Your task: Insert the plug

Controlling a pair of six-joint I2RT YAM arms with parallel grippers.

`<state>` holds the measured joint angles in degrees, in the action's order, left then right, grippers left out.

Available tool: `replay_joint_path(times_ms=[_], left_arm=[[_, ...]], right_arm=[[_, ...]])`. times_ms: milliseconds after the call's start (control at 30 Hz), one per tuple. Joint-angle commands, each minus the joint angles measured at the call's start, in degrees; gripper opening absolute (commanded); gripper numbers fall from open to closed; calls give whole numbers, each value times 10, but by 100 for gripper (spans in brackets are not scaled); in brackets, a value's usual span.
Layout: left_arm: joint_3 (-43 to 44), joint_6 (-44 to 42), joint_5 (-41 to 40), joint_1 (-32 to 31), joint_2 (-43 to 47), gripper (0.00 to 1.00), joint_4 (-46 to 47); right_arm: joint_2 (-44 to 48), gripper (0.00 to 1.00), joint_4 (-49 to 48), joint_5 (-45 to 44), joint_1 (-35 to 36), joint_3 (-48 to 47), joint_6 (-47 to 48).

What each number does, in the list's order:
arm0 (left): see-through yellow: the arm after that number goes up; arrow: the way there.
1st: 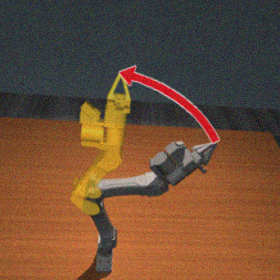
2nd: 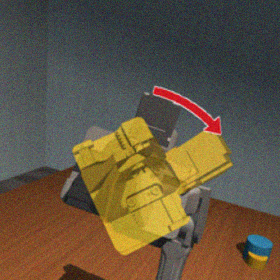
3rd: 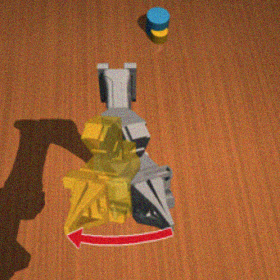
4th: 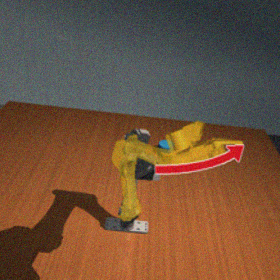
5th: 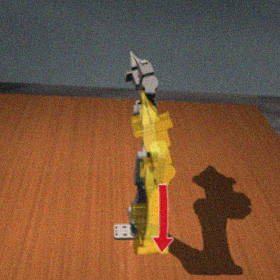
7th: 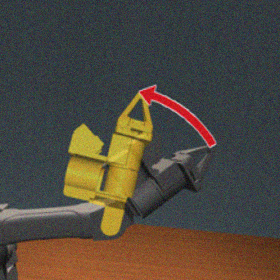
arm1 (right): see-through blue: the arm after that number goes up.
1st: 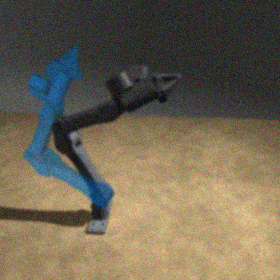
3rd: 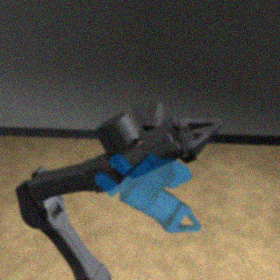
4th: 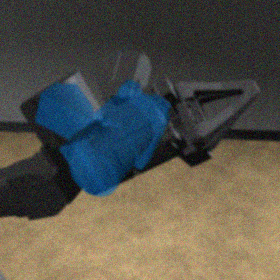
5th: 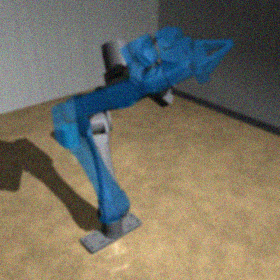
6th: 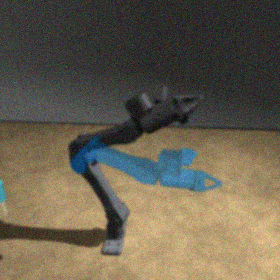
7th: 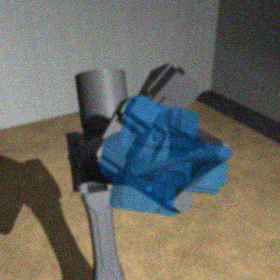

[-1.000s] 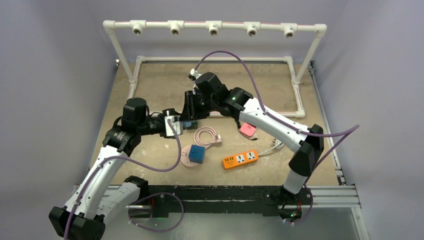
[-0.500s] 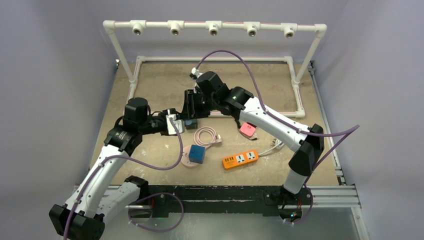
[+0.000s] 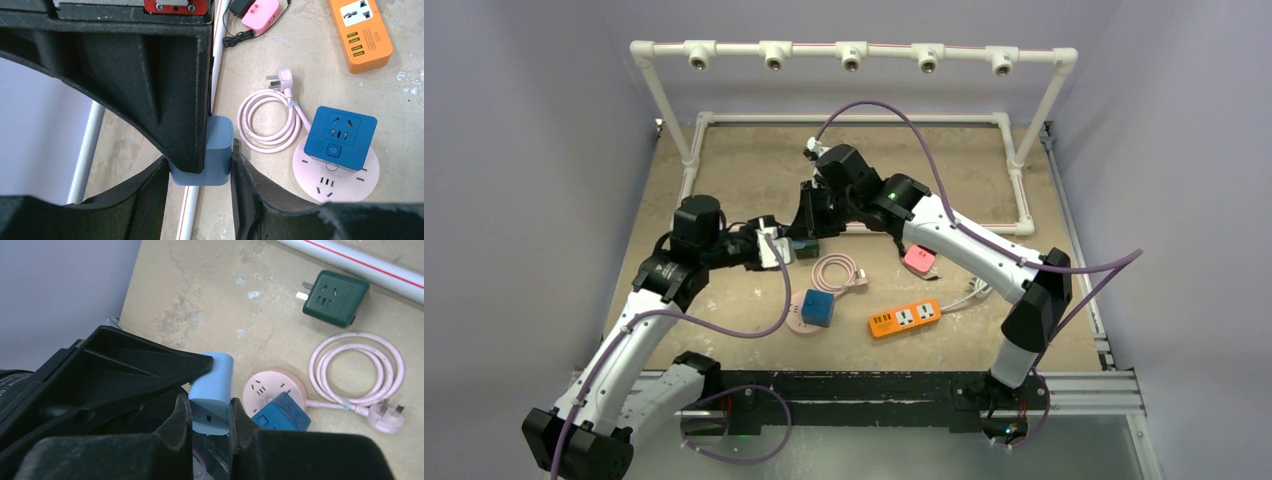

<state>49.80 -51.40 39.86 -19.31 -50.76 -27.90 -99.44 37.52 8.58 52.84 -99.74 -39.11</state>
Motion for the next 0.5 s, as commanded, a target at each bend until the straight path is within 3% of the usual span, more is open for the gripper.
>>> replay_joint_path(times_ms=[0,33,133,267,467], left_arm=[[15,-2,-2,-4,-5,67,-3],[14,-21,-2,-4,-7,89,-24],[5,-152,-10,-4,-19,99,-131],[-25,-298,-47,-3,-41,96,-205],[-76,-396,-93,-3,-98,76,-195]], right_arm=[[11,0,25,-7,5,-11,-4],[18,0,37,-25,4,-6,1],[42,0,77,-79,-2,13,17],[84,0,102,-104,-17,70,23],[126,0,119,-117,-18,177,3]])
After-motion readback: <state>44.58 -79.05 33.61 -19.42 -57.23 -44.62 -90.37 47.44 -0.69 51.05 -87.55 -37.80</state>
